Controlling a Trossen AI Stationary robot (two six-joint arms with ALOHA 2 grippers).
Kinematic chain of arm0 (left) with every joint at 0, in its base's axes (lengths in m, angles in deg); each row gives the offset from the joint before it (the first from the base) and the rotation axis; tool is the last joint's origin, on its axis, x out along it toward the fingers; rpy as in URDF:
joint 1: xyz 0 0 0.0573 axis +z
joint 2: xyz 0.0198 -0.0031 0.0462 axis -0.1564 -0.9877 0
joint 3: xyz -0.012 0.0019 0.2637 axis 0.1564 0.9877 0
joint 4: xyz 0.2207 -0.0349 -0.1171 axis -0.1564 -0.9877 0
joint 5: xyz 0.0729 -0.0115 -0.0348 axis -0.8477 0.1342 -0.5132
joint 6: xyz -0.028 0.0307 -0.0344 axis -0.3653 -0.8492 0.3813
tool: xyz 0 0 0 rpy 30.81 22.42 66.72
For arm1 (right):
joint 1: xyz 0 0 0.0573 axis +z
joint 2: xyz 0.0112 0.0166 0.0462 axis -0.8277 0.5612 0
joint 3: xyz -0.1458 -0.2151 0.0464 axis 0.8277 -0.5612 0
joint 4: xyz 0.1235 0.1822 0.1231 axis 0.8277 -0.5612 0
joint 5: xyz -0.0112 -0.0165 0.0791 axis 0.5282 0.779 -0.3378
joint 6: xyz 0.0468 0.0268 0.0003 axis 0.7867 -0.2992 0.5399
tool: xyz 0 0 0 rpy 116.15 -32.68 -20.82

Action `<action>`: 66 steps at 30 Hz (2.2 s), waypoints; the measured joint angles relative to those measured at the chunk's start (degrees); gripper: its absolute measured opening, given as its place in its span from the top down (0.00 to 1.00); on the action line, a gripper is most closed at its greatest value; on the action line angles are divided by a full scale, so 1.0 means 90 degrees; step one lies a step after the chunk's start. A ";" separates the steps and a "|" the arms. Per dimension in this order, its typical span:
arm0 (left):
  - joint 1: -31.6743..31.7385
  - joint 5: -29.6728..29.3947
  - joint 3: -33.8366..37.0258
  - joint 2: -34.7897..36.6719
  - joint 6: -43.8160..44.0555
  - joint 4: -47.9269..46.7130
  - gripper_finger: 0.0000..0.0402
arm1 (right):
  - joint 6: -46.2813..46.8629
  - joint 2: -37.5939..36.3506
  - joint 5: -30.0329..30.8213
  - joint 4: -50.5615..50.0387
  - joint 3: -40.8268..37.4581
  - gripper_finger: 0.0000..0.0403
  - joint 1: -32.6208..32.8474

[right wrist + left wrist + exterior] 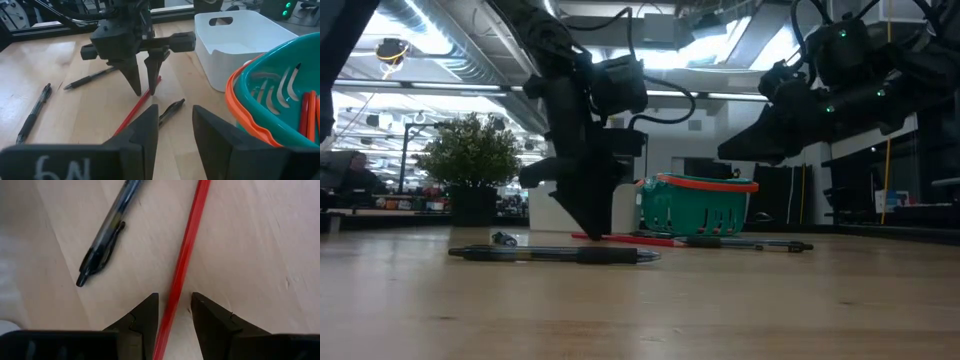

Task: Sort pens & pencils
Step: Put the red pencil into the dark green bin

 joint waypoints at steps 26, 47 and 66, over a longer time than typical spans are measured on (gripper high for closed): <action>-0.0002 0.0166 -0.0019 -0.0187 -0.0333 -0.0210 0.72 | -0.0055 0.0000 0.0007 0.0004 0.0002 0.70 0.0000; -0.0012 0.0221 -0.0005 -0.0197 -0.0143 -0.0330 0.97 | -0.0104 0.0000 0.0012 0.0021 0.0002 0.70 0.0000; -0.0010 0.0168 0.0044 0.0119 0.0053 -0.0514 0.97 | -0.0097 0.0000 0.0005 0.0019 0.0005 0.70 0.0002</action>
